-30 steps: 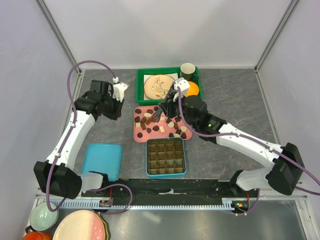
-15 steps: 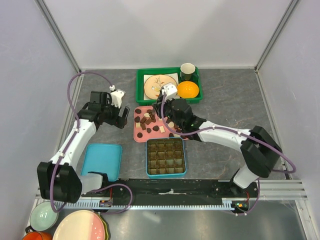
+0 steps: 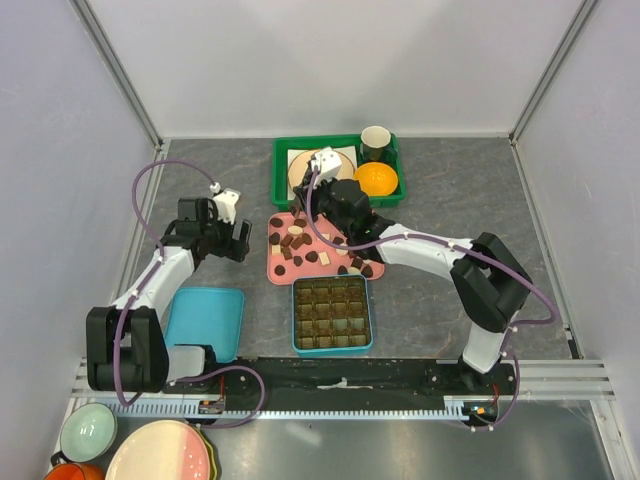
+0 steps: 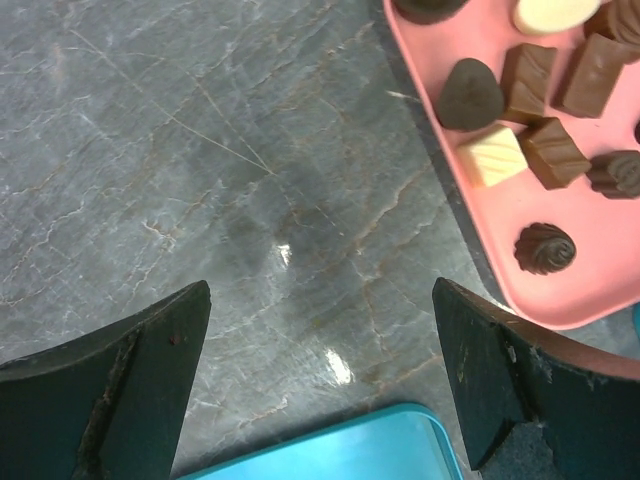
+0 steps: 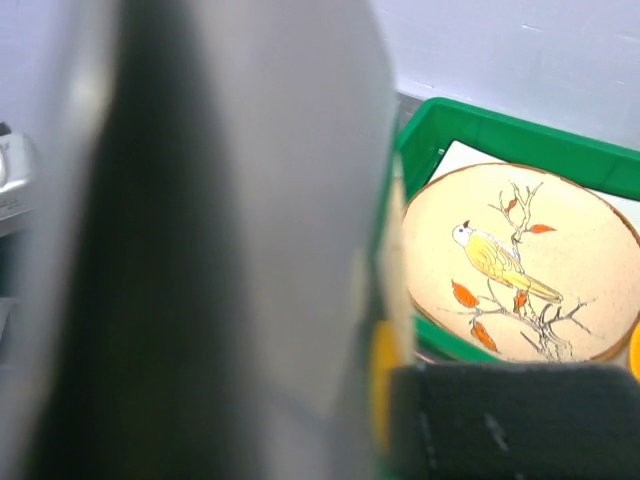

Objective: Pack the chocolate
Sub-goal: Pick up the fake chocolate from the plate.

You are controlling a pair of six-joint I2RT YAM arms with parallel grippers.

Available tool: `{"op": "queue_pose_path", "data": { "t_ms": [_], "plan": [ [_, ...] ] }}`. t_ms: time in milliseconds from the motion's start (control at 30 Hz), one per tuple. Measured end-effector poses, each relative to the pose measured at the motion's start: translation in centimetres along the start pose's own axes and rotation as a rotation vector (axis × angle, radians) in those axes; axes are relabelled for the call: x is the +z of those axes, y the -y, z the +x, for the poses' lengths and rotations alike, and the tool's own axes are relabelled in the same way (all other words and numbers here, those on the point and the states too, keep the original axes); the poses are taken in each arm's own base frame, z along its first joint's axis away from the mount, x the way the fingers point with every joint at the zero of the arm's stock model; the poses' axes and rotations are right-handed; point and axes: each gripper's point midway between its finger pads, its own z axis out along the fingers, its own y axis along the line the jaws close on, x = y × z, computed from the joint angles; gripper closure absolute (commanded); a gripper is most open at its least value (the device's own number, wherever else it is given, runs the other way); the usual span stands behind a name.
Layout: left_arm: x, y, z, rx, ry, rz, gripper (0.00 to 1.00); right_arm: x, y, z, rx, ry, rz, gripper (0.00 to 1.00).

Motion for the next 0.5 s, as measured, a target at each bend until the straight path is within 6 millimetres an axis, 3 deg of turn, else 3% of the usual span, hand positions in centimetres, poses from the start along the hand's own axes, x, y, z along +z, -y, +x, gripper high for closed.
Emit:
{"op": "queue_pose_path", "data": {
  "t_ms": [333,500],
  "plan": [
    [1.4,0.0,1.0,0.003,0.057,0.004,0.01,1.4,0.4,2.4,0.001,-0.041,-0.025,0.78],
    [1.7,0.0,1.1,0.008,0.076,-0.001,0.01,1.8,-0.1,2.1,0.002,-0.036,-0.047,0.73]
  ]
}}
